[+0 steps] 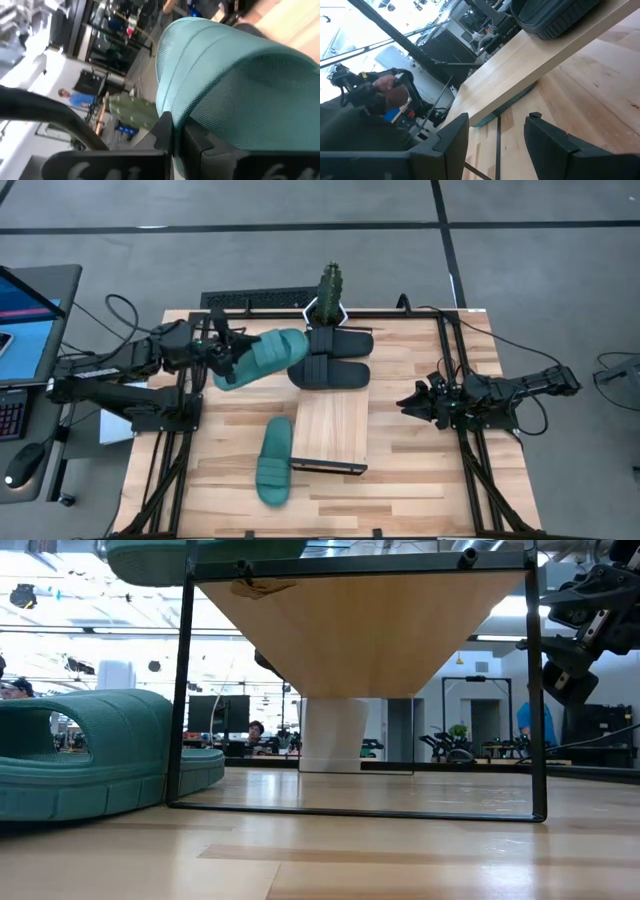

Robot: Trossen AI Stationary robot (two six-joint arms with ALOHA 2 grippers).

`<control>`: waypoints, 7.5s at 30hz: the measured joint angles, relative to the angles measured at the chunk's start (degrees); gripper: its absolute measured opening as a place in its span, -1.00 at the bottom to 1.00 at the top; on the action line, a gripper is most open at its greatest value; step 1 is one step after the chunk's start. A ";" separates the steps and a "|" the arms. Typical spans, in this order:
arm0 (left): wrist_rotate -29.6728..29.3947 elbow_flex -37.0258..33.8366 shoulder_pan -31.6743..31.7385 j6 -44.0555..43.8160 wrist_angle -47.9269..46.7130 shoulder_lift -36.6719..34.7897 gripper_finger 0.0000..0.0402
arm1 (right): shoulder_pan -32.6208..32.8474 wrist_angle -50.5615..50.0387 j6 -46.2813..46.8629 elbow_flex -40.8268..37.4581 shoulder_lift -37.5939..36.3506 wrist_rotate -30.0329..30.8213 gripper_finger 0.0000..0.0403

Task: Pick and place slides into the shelf
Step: Put the top green slipper on the shelf

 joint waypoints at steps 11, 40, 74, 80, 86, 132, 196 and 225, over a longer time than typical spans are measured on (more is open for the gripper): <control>5.45 8.31 -3.36 2.34 -0.10 8.18 -1.00 | 0.00 -0.02 -0.02 0.00 -0.01 -0.02 -0.12; 10.84 17.88 -11.34 3.37 6.23 29.67 -1.00 | 0.00 -0.27 -0.02 0.00 0.00 -0.04 -0.12; 15.86 17.88 -12.41 -2.48 13.01 39.39 -1.00 | 0.00 -0.76 -0.02 0.00 -0.01 -0.04 -0.12; 16.06 17.82 -10.41 -2.38 12.52 40.84 -1.00 | 0.00 -0.76 -0.01 0.00 -0.01 -0.04 -0.12; 17.07 17.82 -8.94 -2.38 14.55 43.53 -1.00 | 0.00 -0.76 -0.02 0.00 0.00 -0.04 -0.12; 24.03 17.84 -3.43 -1.76 15.49 45.37 -1.00 | 0.00 -0.76 -0.02 0.00 0.00 -0.04 -0.12; 25.37 17.84 -1.33 0.57 11.12 48.08 -0.59 | 0.00 -0.77 -0.01 0.00 -0.02 -0.06 -0.12; 18.22 17.84 -3.02 6.56 11.66 47.64 -0.17 | 0.00 -0.78 0.00 0.00 -0.02 -0.04 -0.12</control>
